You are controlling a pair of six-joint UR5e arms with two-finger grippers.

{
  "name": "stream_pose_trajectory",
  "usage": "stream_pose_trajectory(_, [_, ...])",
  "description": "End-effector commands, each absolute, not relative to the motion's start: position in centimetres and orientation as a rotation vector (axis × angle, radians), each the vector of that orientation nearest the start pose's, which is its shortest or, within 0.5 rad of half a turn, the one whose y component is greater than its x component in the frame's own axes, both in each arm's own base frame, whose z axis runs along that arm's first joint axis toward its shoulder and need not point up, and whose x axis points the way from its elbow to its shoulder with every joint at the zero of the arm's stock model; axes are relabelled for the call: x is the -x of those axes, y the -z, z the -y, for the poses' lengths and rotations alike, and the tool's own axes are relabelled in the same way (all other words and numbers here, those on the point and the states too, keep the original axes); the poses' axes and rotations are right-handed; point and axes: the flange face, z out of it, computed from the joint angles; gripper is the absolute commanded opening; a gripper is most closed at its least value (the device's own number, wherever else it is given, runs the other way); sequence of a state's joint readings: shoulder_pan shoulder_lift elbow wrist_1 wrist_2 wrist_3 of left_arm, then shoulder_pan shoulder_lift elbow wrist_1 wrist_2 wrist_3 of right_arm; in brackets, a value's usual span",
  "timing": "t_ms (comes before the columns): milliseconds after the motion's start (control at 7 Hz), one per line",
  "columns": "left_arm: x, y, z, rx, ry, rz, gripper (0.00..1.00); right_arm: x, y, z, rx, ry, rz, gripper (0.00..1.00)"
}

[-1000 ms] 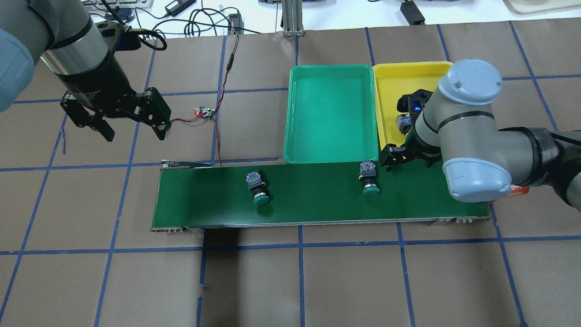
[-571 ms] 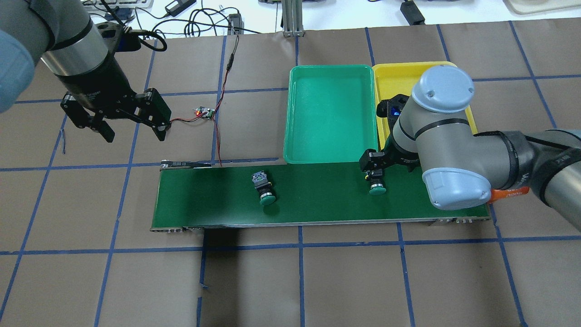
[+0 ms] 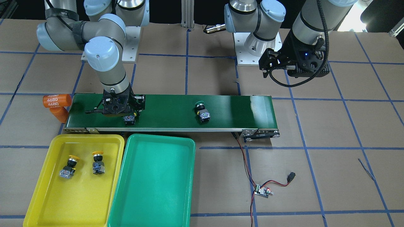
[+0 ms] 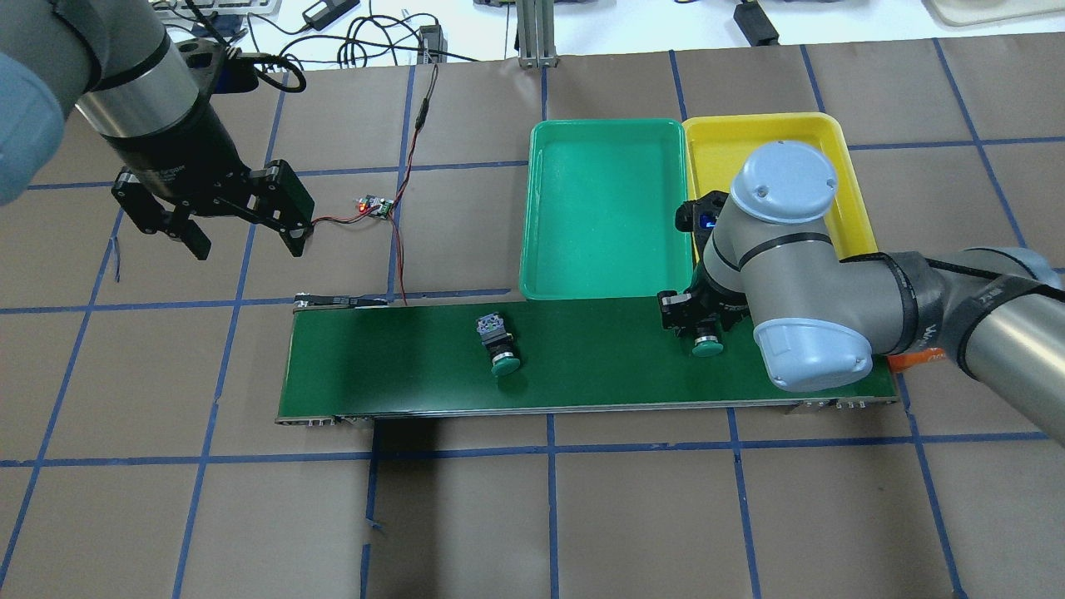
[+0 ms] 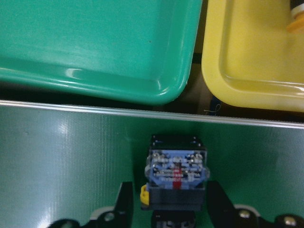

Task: Sort buttons by color to trays
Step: 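Place green button in green tray with right gripper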

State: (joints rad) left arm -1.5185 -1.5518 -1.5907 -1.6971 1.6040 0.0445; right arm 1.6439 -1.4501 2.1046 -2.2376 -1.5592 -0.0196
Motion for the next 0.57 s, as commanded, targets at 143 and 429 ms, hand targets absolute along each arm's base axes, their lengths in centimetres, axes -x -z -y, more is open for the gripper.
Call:
stream_pose_trajectory(143, [10.5, -47.6, 47.9, 0.006, -0.184, -3.108, 1.0, -17.0, -26.7, 47.0, 0.14, 0.126, -3.12, 0.1])
stream_pose_trajectory(429, [10.5, -47.5, 47.9, 0.004, -0.184, -3.107, 1.0, -17.6, -28.9, 55.3, 0.162, 0.226, -3.112, 0.13])
